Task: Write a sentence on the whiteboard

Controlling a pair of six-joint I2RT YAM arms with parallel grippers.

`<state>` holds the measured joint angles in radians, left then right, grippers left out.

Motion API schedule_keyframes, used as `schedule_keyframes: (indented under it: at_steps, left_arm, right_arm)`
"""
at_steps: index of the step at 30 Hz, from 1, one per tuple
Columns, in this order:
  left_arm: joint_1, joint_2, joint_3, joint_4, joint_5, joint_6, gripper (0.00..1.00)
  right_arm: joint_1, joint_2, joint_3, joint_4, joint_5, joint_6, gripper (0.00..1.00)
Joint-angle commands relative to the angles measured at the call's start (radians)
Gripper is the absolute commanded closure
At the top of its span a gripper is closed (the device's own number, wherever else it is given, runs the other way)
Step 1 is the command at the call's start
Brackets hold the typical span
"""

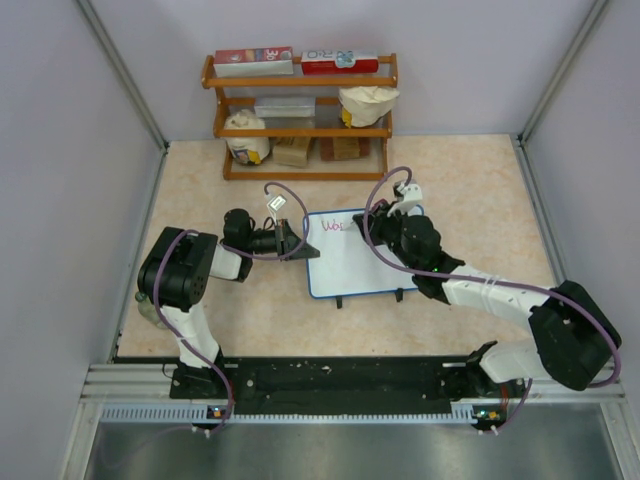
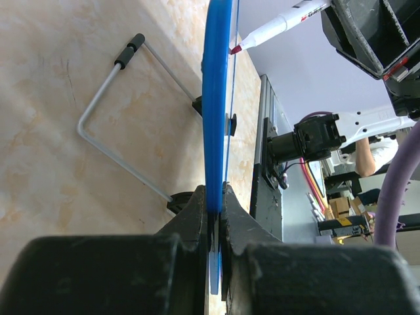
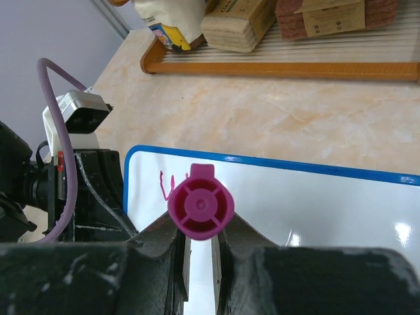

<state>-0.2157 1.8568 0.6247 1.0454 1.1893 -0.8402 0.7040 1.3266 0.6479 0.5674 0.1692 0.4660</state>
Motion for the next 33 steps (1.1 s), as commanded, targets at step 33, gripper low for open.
schedule_keyframes:
  at_steps: [33]
  left_arm:
    - [0.003,0.007,0.015,0.010,-0.002,-0.005,1.00]
  right_arm:
    - [-0.028,-0.013,0.062,-0.020,0.070,-0.010,1.00]
